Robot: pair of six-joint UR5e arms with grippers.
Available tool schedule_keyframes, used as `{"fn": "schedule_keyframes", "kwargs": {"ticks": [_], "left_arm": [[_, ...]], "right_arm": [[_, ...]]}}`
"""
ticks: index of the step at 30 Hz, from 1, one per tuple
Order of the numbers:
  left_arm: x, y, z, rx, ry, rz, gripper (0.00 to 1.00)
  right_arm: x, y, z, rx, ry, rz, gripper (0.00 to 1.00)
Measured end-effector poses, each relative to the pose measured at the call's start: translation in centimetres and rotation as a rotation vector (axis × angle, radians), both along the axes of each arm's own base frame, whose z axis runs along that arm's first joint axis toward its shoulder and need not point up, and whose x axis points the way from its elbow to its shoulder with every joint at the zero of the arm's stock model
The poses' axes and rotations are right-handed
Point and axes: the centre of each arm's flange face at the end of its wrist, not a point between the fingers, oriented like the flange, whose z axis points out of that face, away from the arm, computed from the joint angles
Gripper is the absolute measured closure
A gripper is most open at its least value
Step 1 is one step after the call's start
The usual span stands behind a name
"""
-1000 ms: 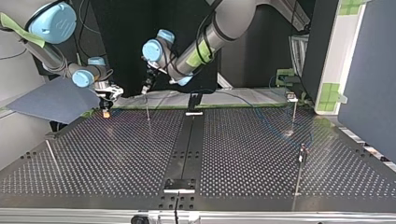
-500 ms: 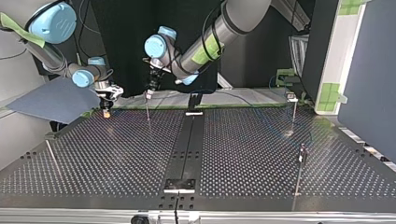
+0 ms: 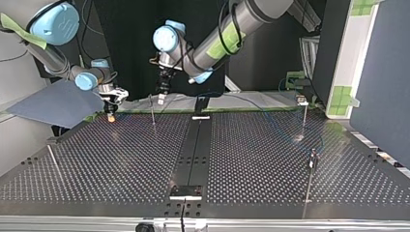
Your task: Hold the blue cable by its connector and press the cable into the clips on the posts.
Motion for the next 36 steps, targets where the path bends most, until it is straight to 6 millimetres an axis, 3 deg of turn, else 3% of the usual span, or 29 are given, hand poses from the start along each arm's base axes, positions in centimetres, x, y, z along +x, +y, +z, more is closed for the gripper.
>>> {"fn": "schedule_keyframes", "kwargs": {"ticks": [28, 36], "left_arm": [[-6.9, 6.3, 7.7, -0.07, -0.044, 0.085, 0.0], [-9.9, 7.8, 9.4, -0.113, -0.035, 0.042, 0.0]], "right_arm": [[0.9, 0.3, 0.0, 0.0, 0.0, 0.015, 1.0], [1.1, 0.3, 0.0, 0.0, 0.0, 0.019, 1.0]]}}
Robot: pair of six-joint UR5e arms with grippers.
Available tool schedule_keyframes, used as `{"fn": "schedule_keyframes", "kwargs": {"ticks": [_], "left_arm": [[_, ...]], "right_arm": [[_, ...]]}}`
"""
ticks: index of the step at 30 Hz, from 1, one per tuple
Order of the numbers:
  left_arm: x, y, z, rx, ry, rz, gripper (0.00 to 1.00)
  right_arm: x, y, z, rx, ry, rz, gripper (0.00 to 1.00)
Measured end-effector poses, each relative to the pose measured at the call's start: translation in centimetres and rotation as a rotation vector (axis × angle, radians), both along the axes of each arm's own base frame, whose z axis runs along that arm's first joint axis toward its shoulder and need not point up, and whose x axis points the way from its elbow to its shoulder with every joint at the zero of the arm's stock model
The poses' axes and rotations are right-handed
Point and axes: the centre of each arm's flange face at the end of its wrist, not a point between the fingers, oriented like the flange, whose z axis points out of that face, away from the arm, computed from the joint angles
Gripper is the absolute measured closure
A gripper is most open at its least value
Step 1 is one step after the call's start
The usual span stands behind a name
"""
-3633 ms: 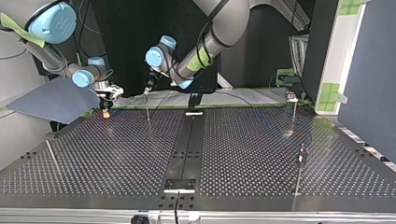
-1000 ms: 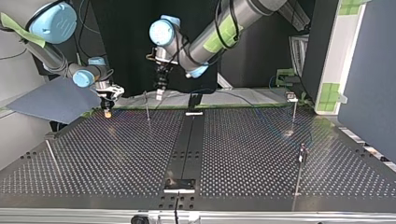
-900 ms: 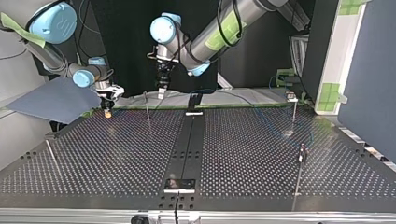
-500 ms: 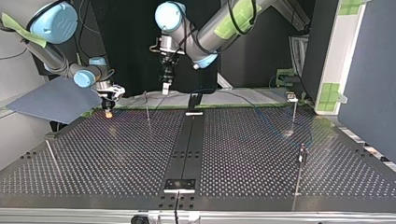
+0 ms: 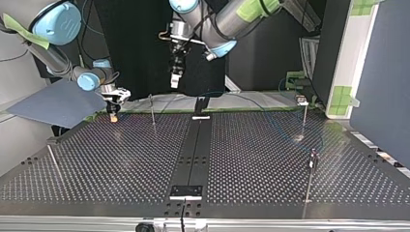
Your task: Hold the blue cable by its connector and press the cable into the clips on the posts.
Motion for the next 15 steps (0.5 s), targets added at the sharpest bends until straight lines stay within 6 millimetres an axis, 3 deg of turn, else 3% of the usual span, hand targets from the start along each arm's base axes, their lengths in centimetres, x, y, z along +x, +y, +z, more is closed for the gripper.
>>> {"fn": "schedule_keyframes", "kwargs": {"ticks": [15], "left_arm": [[-4.3, 3.9, 2.7, -0.08, -0.018, -0.03, 0.0]], "right_arm": [[0.4, 0.1, 0.0, -0.001, -0.001, 0.005, 1.0]]}}
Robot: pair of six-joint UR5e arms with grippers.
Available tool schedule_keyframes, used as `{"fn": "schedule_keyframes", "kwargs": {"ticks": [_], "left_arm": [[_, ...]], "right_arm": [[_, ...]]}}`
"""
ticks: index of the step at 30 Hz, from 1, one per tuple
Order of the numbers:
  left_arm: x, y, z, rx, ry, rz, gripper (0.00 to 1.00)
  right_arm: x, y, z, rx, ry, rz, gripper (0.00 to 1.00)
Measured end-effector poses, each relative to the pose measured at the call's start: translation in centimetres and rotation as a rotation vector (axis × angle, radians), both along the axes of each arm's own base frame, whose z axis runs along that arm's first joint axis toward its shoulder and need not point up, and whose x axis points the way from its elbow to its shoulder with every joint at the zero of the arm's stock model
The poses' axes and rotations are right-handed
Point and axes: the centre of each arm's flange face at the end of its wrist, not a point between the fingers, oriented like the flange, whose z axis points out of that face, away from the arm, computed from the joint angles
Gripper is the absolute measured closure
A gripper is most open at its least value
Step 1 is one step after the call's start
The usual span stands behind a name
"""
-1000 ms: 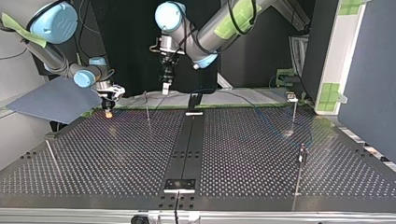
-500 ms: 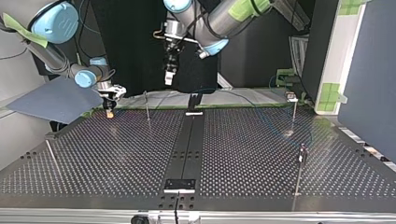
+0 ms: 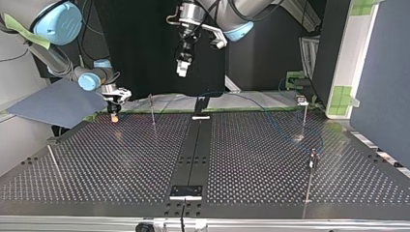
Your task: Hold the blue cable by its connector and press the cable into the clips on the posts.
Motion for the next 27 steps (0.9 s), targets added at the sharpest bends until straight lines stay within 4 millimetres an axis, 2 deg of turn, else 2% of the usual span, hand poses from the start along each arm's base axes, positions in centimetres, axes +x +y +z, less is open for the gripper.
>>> {"fn": "schedule_keyframes", "kwargs": {"ticks": [12, 14, 19, 27], "left_arm": [[-2.2, 3.6, 2.4, -0.103, -0.078, 0.012, 0.0], [-2.7, 4.1, 2.4, -0.113, -0.085, 0.009, 0.0], [-3.5, 4.7, 0.1, -0.1, -0.072, 0.004, 0.0], [-5.9, 5.4, -5.8, -0.08, -0.011, -0.04, 0.0]], "right_arm": [[0.2, 0.1, 0.0, 0.002, 0.005, 0.001, 1.0], [0.3, 0.1, 0.0, 0.003, 0.006, 0.002, 1.0], [0.4, 0.2, 0.0, 0.005, 0.007, 0.004, 1.0], [0.7, 0.3, 0.0, 0.004, 0.009, 0.008, 1.0]]}}
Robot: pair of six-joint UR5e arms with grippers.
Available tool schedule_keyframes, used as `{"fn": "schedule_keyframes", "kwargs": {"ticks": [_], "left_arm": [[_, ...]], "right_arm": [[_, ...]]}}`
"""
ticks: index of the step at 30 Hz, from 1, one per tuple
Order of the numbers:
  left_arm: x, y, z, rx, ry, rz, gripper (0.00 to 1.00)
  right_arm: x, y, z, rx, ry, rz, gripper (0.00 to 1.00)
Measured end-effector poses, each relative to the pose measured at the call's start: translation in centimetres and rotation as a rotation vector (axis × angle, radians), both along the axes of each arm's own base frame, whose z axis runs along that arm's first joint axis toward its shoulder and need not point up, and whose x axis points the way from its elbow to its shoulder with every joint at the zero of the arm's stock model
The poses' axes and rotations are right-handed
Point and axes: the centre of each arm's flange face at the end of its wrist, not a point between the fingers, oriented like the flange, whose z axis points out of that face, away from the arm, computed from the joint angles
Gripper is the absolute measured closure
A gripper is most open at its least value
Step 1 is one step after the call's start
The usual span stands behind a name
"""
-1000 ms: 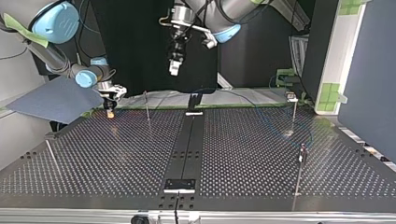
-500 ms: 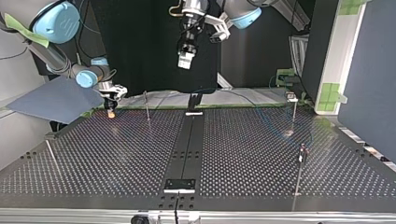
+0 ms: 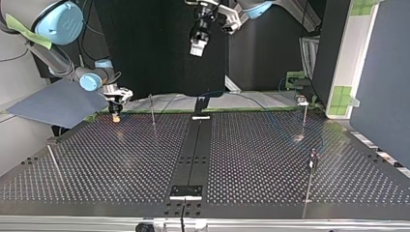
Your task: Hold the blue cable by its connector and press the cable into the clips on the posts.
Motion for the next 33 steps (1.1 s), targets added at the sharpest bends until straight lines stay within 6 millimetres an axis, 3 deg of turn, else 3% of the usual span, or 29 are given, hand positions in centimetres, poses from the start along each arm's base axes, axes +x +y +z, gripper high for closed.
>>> {"fn": "schedule_keyframes", "kwargs": {"ticks": [8, 20, 33], "left_arm": [[-2.1, 2.3, -5.0, 0.053, 0.052, 0.044, 0.0], [-5.0, 6.8, -5.2, 0.057, 0.054, 0.099, 0.0], [-8.5, 11.5, -8.2, 0.162, 0.125, 0.099, 0.0]], "right_arm": [[0.3, -0.1, 1.0, -0.007, 0.003, 0.005, 1.0], [0.8, -0.3, 4.6, -0.008, 0.019, 0.008, 1.0], [-0.3, 1.9, 3.3, 0.035, 0.031, -0.009, 1.0]]}}
